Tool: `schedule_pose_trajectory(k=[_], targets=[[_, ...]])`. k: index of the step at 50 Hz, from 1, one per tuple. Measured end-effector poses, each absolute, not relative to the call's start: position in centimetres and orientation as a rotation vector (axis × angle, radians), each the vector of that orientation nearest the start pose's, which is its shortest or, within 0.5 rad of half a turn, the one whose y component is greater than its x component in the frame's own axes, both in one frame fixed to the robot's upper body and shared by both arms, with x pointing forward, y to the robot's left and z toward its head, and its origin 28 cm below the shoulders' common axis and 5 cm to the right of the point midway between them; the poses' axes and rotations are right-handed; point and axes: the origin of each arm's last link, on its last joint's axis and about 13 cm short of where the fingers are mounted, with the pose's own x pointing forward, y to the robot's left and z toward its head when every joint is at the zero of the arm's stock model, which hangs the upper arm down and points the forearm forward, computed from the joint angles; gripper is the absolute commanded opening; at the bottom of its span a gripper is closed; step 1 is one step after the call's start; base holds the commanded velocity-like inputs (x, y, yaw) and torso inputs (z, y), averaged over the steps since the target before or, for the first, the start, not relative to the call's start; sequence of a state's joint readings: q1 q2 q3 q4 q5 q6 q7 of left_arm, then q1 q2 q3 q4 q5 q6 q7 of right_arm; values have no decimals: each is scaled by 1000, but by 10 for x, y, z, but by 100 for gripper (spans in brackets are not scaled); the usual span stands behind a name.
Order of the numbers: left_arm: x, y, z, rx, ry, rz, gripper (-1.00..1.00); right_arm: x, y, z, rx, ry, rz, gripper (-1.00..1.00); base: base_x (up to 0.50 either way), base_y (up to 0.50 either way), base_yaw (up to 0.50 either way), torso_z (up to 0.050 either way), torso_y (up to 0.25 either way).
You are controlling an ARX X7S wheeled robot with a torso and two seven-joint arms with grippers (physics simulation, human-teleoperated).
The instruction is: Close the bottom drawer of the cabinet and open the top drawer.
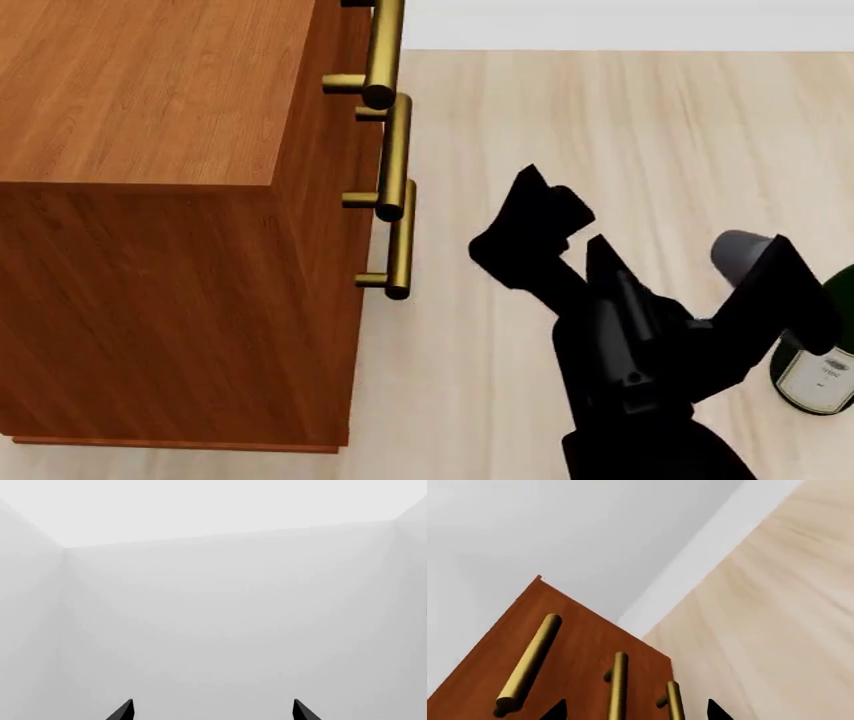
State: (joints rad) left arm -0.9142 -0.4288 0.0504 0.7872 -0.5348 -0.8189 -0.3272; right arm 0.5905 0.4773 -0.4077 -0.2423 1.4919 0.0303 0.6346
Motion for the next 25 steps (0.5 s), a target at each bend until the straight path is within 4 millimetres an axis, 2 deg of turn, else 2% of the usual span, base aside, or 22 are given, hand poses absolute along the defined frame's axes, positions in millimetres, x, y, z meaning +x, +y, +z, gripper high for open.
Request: schedule_pose_trajectory(k=[11, 25], targets=[[229, 233, 318, 105, -795, -49, 100, 273, -90, 219, 1003, -10, 210, 100, 0, 0, 0, 0, 0], [228, 233, 318, 108, -796, -49, 100, 271, -87, 238, 1105, -13, 272, 100, 0, 0, 0, 0, 0]])
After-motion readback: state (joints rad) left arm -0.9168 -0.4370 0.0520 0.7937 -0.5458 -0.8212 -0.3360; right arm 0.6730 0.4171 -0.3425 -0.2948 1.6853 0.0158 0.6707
